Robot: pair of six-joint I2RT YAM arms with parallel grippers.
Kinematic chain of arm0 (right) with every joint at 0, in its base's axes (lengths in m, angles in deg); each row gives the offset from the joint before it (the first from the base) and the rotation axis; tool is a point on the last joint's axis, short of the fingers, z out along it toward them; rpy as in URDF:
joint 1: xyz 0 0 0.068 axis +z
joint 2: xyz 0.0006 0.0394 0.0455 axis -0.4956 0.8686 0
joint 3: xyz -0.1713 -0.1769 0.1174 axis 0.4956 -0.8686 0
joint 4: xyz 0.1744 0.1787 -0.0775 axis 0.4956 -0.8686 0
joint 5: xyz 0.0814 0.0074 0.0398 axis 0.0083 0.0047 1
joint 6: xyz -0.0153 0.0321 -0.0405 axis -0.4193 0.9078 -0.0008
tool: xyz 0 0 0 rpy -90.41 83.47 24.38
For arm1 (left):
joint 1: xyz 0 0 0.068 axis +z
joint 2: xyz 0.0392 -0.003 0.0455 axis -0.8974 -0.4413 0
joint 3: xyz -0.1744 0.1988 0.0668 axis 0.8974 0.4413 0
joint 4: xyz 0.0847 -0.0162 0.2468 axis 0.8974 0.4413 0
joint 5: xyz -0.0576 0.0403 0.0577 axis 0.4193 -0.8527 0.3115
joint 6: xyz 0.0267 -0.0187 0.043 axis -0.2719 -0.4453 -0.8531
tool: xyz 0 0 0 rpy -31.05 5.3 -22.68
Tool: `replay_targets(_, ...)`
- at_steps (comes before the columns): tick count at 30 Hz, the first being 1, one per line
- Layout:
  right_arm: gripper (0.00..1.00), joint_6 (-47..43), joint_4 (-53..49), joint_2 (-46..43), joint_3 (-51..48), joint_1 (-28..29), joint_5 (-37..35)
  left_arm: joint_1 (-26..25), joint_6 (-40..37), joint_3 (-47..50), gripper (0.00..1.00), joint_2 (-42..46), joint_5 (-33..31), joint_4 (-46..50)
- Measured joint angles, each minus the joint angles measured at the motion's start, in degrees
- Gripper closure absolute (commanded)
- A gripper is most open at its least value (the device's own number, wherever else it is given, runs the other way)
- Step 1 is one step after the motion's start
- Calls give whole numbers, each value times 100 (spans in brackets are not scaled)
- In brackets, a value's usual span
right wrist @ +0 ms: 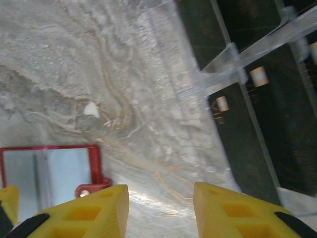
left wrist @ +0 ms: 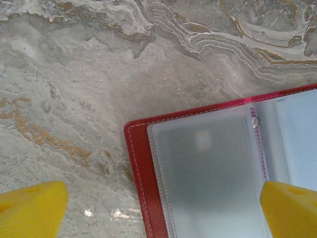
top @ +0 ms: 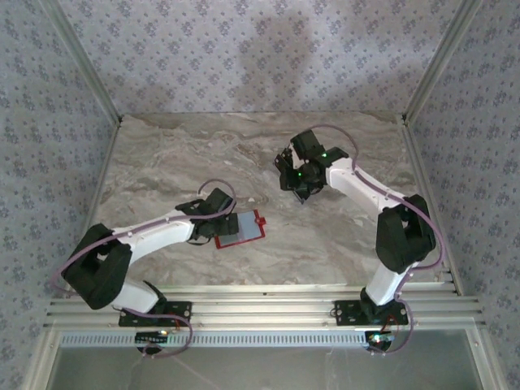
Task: Put the credit cards into the card holder
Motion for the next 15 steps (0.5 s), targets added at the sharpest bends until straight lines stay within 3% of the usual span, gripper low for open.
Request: replay_targets(15,59,-424,-365,455,354,-37,-715,-37,133,243,0,-68,-330,114)
